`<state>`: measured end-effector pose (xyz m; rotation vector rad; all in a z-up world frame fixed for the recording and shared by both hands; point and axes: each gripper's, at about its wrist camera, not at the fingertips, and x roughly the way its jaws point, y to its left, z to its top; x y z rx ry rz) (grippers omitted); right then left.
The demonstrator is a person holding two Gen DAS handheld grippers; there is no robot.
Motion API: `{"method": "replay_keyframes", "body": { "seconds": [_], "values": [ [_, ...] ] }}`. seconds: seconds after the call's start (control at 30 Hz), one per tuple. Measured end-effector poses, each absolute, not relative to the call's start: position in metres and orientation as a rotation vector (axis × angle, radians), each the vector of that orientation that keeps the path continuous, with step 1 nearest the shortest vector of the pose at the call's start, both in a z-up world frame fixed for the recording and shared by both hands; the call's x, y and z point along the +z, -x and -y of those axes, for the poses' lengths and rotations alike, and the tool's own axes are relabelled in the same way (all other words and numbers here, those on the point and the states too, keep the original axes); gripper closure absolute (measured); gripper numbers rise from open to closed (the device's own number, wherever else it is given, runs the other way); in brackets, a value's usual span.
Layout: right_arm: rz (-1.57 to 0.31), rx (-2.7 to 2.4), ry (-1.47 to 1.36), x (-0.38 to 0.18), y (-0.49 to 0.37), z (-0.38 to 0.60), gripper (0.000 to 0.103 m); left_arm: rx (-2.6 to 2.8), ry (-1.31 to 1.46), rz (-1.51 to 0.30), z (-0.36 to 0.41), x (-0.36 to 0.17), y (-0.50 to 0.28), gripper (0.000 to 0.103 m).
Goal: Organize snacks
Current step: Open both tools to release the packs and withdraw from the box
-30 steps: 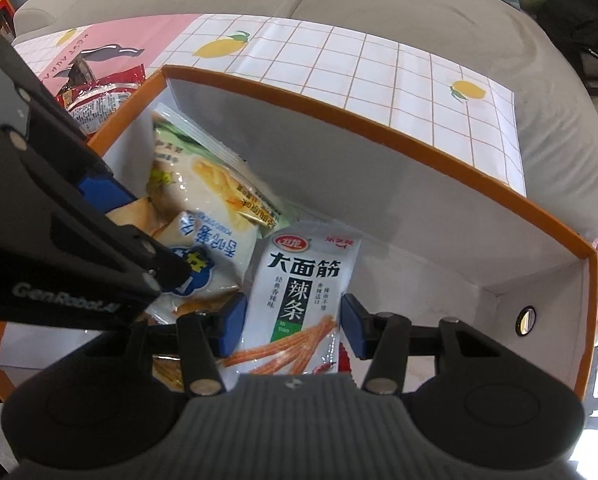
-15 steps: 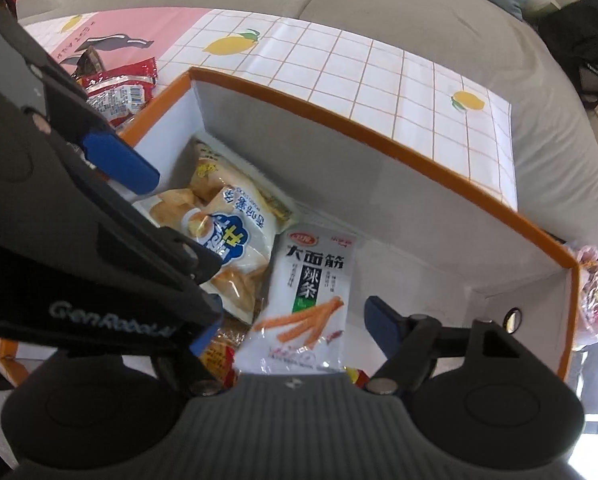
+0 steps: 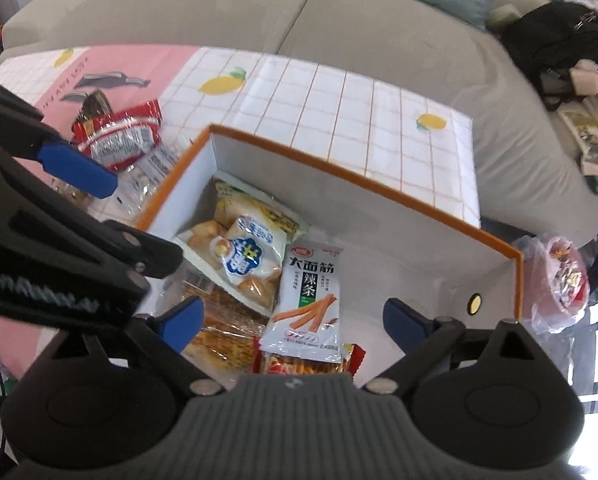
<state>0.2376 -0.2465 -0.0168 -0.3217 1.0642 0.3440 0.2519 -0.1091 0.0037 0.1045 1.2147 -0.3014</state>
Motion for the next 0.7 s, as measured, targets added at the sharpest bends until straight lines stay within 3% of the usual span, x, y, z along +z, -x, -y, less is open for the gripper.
{"method": "replay_keyframes", "body": {
  "seconds": [0.4, 0.7],
  "values": [
    [-0.767, 0.266, 0.254, 0.014, -0.162, 0.202, 0.009, -0.219, -0.159, -0.957, 0.054, 0.042, -0.179, 0.023],
    [-0.629, 0.207, 0.111, 0.005, -0.117, 0.165, 0.005, -0.161, 0.003, -0.824, -0.004, 0.04, -0.134, 0.022]
  ]
}}
